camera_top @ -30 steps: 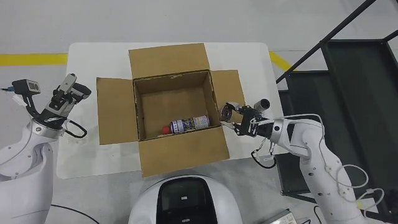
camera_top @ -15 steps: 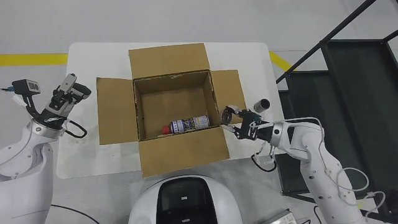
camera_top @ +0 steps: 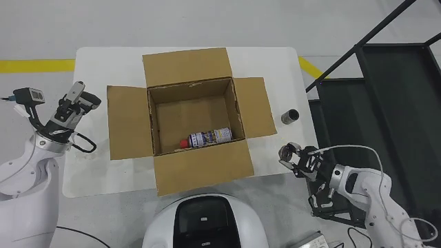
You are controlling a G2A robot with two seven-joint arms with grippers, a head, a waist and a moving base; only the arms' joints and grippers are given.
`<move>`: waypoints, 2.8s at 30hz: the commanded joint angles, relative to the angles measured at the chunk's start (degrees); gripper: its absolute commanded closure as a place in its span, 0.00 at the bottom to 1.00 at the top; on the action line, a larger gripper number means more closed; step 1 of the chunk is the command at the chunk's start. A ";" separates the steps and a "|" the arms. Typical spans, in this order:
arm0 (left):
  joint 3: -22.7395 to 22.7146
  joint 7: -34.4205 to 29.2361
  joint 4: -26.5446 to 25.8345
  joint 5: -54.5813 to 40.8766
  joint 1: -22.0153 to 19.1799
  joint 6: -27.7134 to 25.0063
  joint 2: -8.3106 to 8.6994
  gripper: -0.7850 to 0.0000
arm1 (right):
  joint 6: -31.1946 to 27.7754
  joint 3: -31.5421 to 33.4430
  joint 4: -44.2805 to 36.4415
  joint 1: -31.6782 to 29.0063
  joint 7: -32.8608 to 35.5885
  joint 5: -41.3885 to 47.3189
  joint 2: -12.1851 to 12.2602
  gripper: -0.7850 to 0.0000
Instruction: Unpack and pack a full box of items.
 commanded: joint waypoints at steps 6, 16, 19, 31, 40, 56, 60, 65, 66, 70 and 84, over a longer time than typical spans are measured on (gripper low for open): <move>0.00 0.00 0.00 0.00 0.00 0.00 0.00 0.00 | 7.73 -8.73 10.75 10.04 7.04 -2.10 -0.66 1.00; 0.00 0.00 0.00 0.00 0.00 0.00 0.00 0.00 | 18.34 -12.71 19.37 16.99 15.31 -2.33 -1.34 1.00; 0.00 0.00 0.00 0.00 0.00 0.00 0.00 0.00 | 19.68 -13.68 20.39 17.93 17.15 -1.61 -1.52 1.00; 0.00 0.00 0.00 0.00 0.00 0.00 0.00 0.00 | 20.02 -14.63 22.30 18.62 15.50 1.49 -1.57 0.00; 0.00 0.00 0.00 0.00 0.00 0.00 0.00 0.00 | 12.54 -8.75 17.39 12.67 4.29 4.39 -0.29 0.00; 0.00 0.00 0.00 0.00 0.00 0.00 0.00 0.00 | 0.55 0.70 -3.52 3.31 -15.62 5.45 1.32 0.00; 0.00 0.00 0.00 0.00 0.00 0.00 0.00 0.00 | -0.03 -5.15 -5.84 10.15 -10.58 3.07 1.38 0.00; 0.00 0.00 0.00 0.00 0.00 0.00 0.00 0.00 | 0.62 -14.60 -5.95 20.16 -1.90 2.46 0.93 0.00; 0.00 0.00 0.00 0.00 0.00 0.00 0.00 0.00 | 0.82 -16.38 -5.61 22.20 0.28 2.58 0.80 0.00; 0.00 0.00 0.00 0.00 0.00 0.00 0.00 0.00 | 1.48 -22.21 -3.36 29.09 6.54 6.07 0.16 0.00; 0.00 0.00 0.00 0.00 0.00 0.00 0.00 0.00 | 1.04 -24.00 -1.98 31.45 8.43 8.82 -0.07 0.00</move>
